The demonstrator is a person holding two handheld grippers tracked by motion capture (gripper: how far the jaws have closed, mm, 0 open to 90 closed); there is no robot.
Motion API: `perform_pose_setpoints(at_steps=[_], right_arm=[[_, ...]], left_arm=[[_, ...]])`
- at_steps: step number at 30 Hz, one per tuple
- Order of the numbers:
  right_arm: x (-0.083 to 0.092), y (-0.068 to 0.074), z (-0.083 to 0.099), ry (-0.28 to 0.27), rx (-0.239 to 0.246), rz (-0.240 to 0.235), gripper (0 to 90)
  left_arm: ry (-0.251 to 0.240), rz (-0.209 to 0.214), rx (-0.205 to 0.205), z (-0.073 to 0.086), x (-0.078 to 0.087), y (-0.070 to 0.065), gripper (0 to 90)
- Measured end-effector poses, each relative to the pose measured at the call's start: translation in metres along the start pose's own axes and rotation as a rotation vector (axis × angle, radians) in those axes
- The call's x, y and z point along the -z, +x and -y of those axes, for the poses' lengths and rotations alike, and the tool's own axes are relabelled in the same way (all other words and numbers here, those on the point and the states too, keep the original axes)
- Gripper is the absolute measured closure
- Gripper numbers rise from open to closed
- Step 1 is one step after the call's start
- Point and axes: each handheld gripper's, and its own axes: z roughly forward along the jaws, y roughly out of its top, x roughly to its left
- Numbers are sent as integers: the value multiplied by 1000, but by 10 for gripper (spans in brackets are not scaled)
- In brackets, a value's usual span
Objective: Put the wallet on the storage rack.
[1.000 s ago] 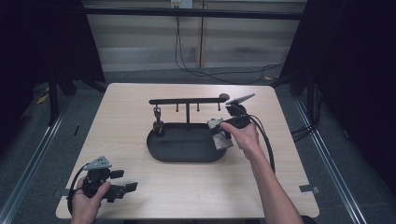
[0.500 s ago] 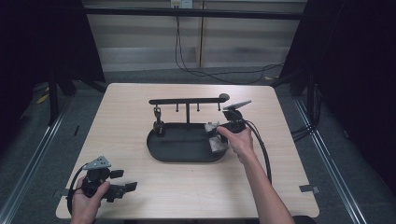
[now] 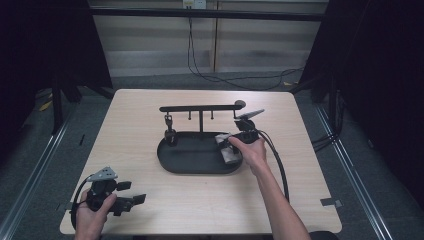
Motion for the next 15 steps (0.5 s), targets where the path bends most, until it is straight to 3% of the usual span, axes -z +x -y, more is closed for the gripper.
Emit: perform_pose_setpoints(at_steps=[8,15], right_arm=[[-7,-1,1,1,-3,12,307],[1,1,1,-40,6,10,299]], left_arm=[[7,7,-3,0,-1,0,181],[4,4,-4,0,-1,0,181]])
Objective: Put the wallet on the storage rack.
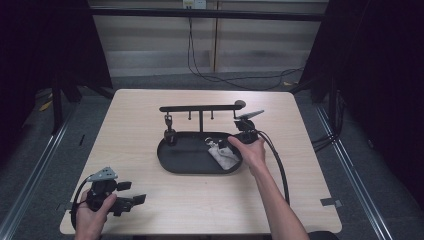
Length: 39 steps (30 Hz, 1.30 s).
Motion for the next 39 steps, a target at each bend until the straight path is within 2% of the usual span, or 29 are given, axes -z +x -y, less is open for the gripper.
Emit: perform_pose_setpoints(at_steps=[2,4,5,8,12,13,18,19,23,33,39], right_arm=[[4,0,1,-19,37,8,283],[6,1,1,-28,39,14,277],[9,1,2,-37,60,19,271],[20,2,5,-89,109,33,248],[28,1,9,-109,141,45,229],[34,-1,12,-138,156,40,219],[44,-6,20,-164,168,43,189],[49,-9,24,-186,169,35,186],[54,-12,31,-188,179,32,179],[75,-17,57,-243,219,50,174],[80,-20,70,-237,235,65,173]], left_arm=[[-4,-4,-3,0,1,0,181],[-8,-5,-1,0,1,0,181],[-13,-6,5,0,1,0,181],[-13,-9,5,0,1,0,181],[-14,-11,6,0,1,0,181],[-14,-11,7,0,1,1,181],[-14,-14,10,0,1,2,181],[-13,-16,11,1,1,2,181],[-6,-15,9,0,0,2,181],[-13,-12,11,0,0,0,181],[-15,-3,9,0,0,0,181]])
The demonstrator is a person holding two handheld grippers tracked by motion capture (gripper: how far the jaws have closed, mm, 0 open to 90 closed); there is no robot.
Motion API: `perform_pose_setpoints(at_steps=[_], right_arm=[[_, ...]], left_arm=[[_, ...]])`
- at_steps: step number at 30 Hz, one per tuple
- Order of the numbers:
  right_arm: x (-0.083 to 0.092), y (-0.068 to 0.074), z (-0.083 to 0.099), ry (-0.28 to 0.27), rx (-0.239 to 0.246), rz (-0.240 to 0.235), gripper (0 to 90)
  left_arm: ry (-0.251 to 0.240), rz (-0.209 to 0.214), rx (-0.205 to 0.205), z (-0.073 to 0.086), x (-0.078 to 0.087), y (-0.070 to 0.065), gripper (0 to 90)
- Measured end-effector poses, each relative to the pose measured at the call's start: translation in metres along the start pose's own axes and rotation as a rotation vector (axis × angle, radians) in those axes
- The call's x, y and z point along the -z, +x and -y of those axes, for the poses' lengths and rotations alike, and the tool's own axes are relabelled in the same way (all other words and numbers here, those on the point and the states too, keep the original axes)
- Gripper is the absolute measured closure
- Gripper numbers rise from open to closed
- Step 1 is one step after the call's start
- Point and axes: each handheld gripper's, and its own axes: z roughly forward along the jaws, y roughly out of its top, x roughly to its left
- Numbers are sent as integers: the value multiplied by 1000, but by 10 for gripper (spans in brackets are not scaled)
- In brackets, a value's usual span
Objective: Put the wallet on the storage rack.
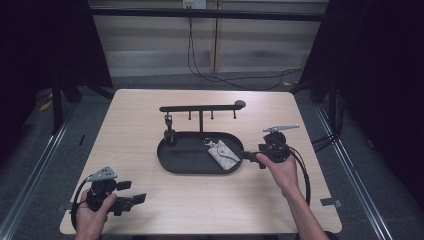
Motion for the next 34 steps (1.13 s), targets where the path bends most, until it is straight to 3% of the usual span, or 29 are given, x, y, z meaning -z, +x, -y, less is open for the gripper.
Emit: perform_pose_setpoints(at_steps=[14,28,34], right_arm=[[32,-3,35,-22,16,9,175],[46,-13,71,-6,1,40,175],[41,-23,88,16,-2,80,174]], left_arm=[[-3,0,2,0,1,1,180],[10,-2,-2,1,-1,-1,178],[13,-5,-5,0,0,0,178]])
